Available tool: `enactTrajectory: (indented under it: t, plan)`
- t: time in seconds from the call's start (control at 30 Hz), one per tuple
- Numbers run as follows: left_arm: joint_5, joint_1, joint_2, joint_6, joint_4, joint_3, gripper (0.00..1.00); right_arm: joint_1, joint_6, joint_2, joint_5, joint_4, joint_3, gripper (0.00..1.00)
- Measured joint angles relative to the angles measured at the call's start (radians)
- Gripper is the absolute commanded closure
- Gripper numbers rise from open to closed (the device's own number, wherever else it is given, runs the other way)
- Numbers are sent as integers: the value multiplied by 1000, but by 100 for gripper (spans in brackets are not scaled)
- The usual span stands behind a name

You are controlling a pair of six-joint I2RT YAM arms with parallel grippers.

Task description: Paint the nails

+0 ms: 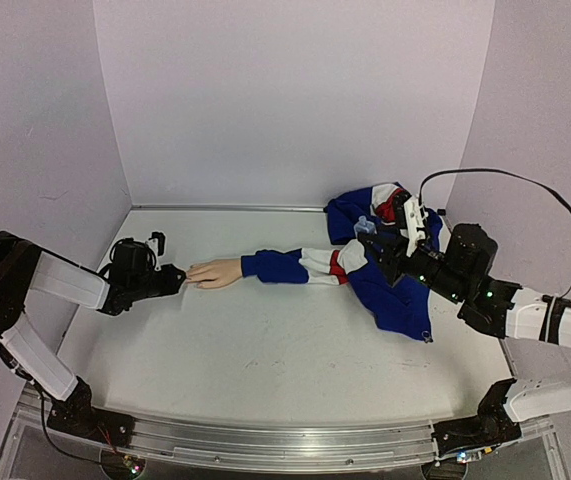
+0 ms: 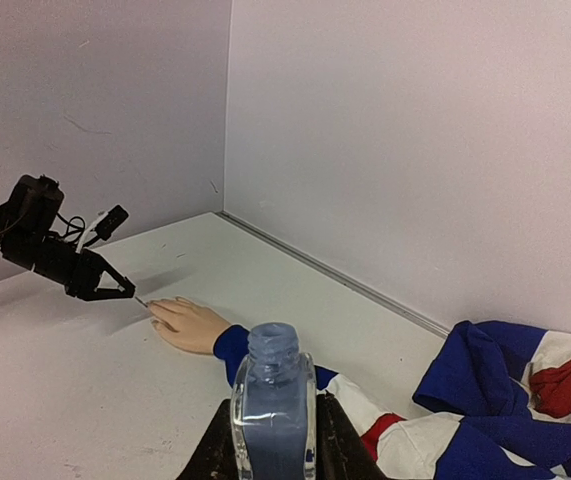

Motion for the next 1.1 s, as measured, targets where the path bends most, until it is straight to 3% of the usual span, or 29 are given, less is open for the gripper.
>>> enactTrajectory:
  t: [0.4, 1.1]
  plan:
    - [86, -2, 55, 45, -1, 25, 100, 0, 0, 0, 0, 4, -3, 100]
    - [92, -5, 113, 66, 0, 61, 100, 0, 0, 0, 0, 5, -3, 100]
